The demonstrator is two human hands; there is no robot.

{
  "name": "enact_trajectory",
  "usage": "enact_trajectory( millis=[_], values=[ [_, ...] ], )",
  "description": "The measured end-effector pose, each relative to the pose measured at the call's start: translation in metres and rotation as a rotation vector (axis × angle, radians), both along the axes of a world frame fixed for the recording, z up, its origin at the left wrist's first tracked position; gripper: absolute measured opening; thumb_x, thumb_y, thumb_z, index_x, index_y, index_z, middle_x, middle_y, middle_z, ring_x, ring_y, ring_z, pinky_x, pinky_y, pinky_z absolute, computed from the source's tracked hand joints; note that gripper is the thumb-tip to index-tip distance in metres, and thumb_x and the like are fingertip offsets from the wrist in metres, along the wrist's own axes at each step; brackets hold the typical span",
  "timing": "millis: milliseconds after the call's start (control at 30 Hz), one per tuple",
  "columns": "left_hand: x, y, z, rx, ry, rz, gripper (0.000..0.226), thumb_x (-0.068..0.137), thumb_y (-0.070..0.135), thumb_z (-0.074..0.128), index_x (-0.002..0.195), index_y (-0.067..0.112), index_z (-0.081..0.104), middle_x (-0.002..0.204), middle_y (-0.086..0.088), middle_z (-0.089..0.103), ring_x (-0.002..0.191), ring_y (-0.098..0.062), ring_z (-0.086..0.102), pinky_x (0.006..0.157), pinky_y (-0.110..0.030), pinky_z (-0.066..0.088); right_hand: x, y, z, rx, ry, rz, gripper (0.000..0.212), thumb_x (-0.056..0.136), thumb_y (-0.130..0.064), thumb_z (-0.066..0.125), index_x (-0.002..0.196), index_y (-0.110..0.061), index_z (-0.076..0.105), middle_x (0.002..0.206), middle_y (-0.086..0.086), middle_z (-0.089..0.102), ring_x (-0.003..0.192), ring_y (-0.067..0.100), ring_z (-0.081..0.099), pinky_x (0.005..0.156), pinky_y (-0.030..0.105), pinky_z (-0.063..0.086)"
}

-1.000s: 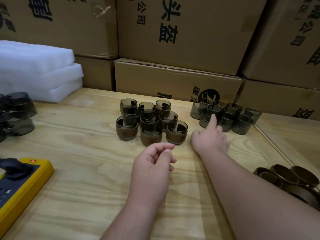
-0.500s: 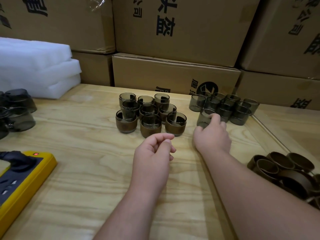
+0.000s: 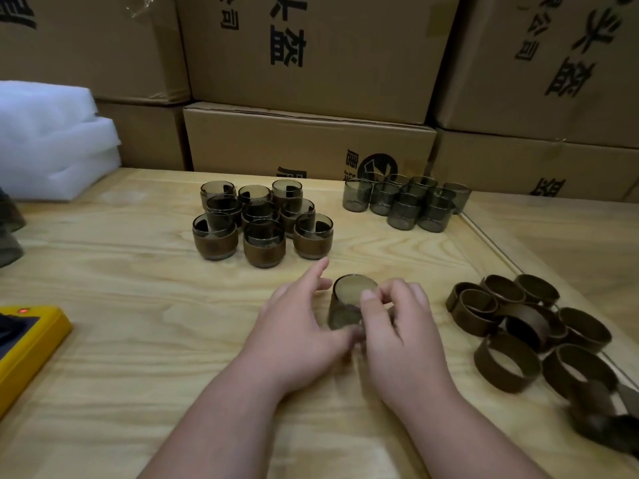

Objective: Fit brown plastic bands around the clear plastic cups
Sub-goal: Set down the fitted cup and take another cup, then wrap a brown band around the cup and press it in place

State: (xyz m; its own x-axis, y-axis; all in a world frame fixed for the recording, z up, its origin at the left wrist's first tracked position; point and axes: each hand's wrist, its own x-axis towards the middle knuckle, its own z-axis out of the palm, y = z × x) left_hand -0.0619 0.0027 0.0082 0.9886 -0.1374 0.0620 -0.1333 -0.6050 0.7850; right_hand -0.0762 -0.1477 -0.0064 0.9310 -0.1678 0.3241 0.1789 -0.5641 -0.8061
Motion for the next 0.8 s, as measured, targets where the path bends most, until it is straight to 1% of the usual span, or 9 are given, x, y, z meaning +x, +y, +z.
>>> enact_trajectory(
  millis=[67,167,200,267,400,533,667,733,800],
  values=[
    [0.0,0.001,-0.002,-0.023,-0.006,-0.007,0.101,0.049,0.073,0.067,0.145,0.055,0.041,0.122,0.032,0.054,0.13,-0.004,0.05,0.114,-0.034,0.042,0.003,0.001,0.002,0.126,-0.031,0.09,0.04,0.081,-0.065,0.043,0.079,-0.027,0.055,0.09,-0.008,0.052,0.079,0.006,0.054,0.07,0.019,0.041],
    [0.003,0.0,-0.01,-0.146,-0.05,0.034,0.072,0.05,0.065,0.076,0.119,0.053,0.06,0.107,0.031,0.069,0.105,0.009,0.063,0.093,-0.015,0.051,0.01,0.001,0.001,0.302,0.041,0.202,0.032,0.073,-0.063,0.054,0.088,-0.035,0.058,0.082,-0.004,0.058,0.069,0.015,0.055,0.064,0.035,0.048],
    [0.004,0.001,-0.011,-0.198,-0.065,0.054,0.064,0.054,0.059,0.081,0.114,0.053,0.061,0.105,0.033,0.068,0.099,0.014,0.063,0.085,-0.006,0.048,0.013,0.002,0.001,0.338,0.059,0.221,0.031,0.07,-0.06,0.057,0.094,-0.04,0.058,0.083,-0.008,0.061,0.068,0.017,0.056,0.061,0.039,0.05],
    [0.006,0.001,-0.013,-0.285,-0.092,0.09,0.06,0.065,0.04,0.09,0.117,0.049,0.061,0.108,0.028,0.069,0.097,0.013,0.065,0.079,-0.002,0.046,0.02,0.003,0.0,0.339,0.048,0.244,0.036,0.069,-0.057,0.059,0.104,-0.051,0.055,0.099,-0.022,0.063,0.068,0.012,0.058,0.062,0.035,0.054],
    [0.007,0.002,-0.01,-0.404,-0.131,0.123,0.068,0.064,0.04,0.087,0.127,0.042,0.06,0.117,0.02,0.07,0.1,0.003,0.07,0.088,-0.02,0.056,0.028,0.007,0.001,0.35,0.061,0.344,0.051,0.074,-0.057,0.059,0.124,-0.055,0.05,0.113,-0.037,0.058,0.088,-0.003,0.064,0.074,0.017,0.053],
    [0.005,0.003,-0.009,-0.392,-0.161,0.088,0.06,0.063,0.045,0.079,0.12,0.045,0.063,0.114,0.019,0.073,0.101,-0.004,0.072,0.093,-0.034,0.058,0.029,0.005,-0.001,0.374,0.056,0.452,0.052,0.079,-0.051,0.057,0.128,-0.037,0.063,0.12,-0.019,0.071,0.111,0.0,0.067,0.093,0.023,0.052],
    [0.005,0.001,-0.009,-0.392,-0.164,0.074,0.06,0.062,0.049,0.081,0.118,0.051,0.062,0.115,0.02,0.073,0.097,-0.008,0.074,0.09,-0.038,0.059,0.03,0.005,-0.002,0.466,0.057,0.486,0.036,0.093,-0.03,0.051,0.124,-0.029,0.07,0.118,-0.01,0.075,0.113,0.009,0.069,0.094,0.026,0.053],
    [0.005,-0.001,-0.01,-0.396,-0.16,0.075,0.065,0.058,0.054,0.084,0.119,0.052,0.062,0.117,0.021,0.072,0.098,-0.009,0.074,0.091,-0.038,0.058,0.031,0.004,-0.003,0.516,0.071,0.463,0.038,0.095,-0.029,0.046,0.123,-0.026,0.071,0.116,-0.007,0.077,0.112,0.013,0.071,0.097,0.035,0.055],
    [0.006,-0.001,-0.01,-0.395,-0.162,0.075,0.069,0.057,0.055,0.086,0.121,0.051,0.062,0.119,0.021,0.071,0.1,-0.01,0.074,0.092,-0.039,0.058,0.033,0.005,-0.004,0.541,0.079,0.44,0.039,0.096,-0.031,0.044,0.123,-0.025,0.071,0.114,-0.006,0.077,0.109,0.013,0.072,0.095,0.035,0.056]
  ],
)
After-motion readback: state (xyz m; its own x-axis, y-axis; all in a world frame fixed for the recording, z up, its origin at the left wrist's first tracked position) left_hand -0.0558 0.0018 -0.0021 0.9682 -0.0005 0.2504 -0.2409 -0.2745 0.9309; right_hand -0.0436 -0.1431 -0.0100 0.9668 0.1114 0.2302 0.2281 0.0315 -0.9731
